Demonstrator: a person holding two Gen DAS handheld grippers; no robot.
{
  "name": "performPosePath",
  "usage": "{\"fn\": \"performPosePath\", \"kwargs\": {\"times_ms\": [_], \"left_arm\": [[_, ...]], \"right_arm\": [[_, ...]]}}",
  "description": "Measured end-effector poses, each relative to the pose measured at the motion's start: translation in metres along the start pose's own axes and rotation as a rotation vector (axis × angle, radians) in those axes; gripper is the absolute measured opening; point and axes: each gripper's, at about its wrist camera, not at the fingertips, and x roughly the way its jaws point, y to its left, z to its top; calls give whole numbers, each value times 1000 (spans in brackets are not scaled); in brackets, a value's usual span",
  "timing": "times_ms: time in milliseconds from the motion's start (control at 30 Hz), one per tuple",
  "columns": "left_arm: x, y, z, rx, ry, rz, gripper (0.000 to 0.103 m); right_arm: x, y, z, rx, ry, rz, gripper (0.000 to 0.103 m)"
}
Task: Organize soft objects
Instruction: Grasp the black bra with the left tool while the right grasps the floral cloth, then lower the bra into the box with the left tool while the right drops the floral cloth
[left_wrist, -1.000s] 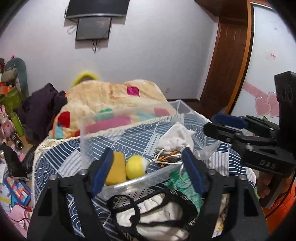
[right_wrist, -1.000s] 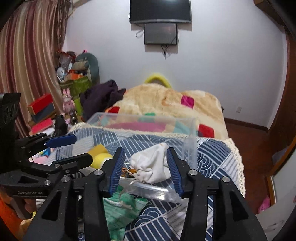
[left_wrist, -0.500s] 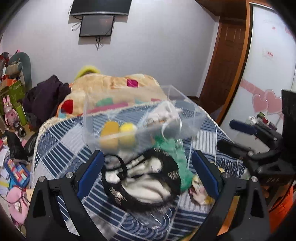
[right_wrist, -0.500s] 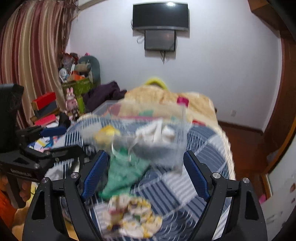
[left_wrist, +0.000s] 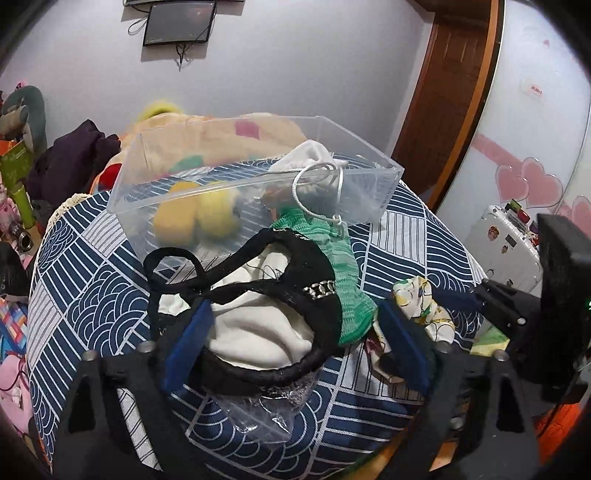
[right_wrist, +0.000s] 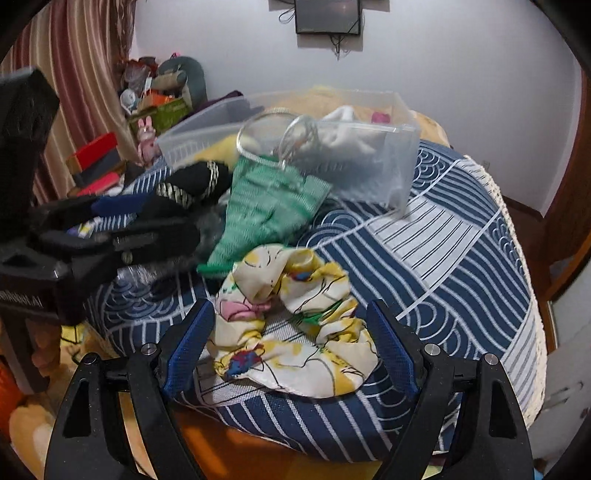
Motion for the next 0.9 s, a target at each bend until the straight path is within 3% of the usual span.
{"fn": "performPosePath", "kwargs": {"times_ms": [100,233,333,567,900], "left_arm": [[-3,4,-2,-12,-14,-2,72],[-5,15,-6,-39,-10,-21,51],[-8,21,-10,-76,-20,-34,44],[-22,30,-12,-106,-56,-32,21],[-50,24,-7,-91,-120,-25,15]], "right_arm": [[1,1,-1,-7,-6,-14,71],[-6,-1,-1,-8,-18,-10,45],[-10,-7,-4,16,-29,8,29],[-29,-15,-9,41,-68,5,20],[-61,-19,12,56,-195,-2,20]]}}
